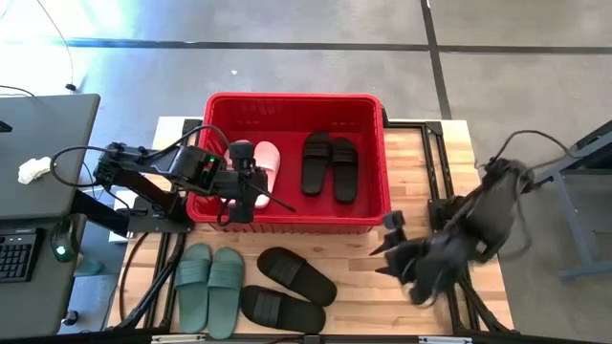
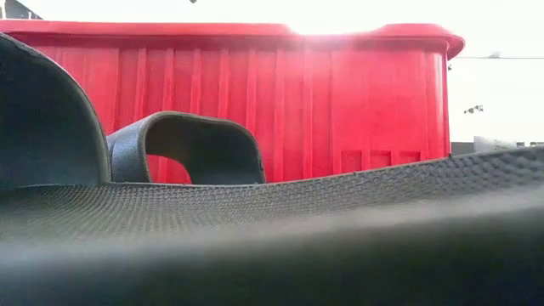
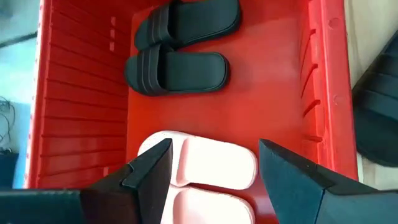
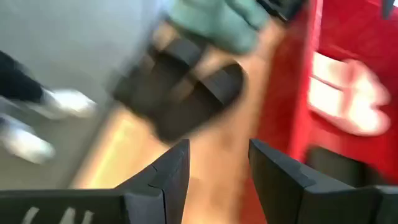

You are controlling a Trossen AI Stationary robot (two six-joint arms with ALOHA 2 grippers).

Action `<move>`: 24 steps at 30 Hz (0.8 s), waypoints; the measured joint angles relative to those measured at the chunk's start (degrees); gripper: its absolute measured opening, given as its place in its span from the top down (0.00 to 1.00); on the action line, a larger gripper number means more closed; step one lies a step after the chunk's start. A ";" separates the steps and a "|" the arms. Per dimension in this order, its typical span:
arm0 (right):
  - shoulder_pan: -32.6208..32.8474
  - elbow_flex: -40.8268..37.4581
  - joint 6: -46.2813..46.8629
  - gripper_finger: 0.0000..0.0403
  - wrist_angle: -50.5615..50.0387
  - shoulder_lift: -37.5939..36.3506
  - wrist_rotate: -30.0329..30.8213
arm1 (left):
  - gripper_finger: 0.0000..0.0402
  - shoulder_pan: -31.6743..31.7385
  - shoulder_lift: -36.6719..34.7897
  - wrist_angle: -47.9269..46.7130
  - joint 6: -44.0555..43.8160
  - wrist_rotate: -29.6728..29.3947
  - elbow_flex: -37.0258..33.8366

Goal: Pick and place slides into bin
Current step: Put the black slide into the red bin

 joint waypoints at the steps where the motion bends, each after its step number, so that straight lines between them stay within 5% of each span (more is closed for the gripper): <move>1: 0.71 0.00 -0.63 0.62 -2.00 1.74 3.15 | 0.45 0.00 0.02 -0.02 -0.65 0.00 0.00; 6: 2.40 -0.05 -6.87 0.62 -8.98 12.84 17.83 | 0.45 0.02 -0.01 -0.04 -3.09 1.10 0.00; 12: 1.22 -0.07 -16.33 0.62 -4.46 26.26 28.28 | 0.45 0.02 -0.01 -0.08 -4.54 1.92 0.00; 24: -7.26 -0.07 -22.44 0.62 16.74 36.49 20.41 | 0.45 -0.01 -0.01 -0.48 -4.39 5.34 0.00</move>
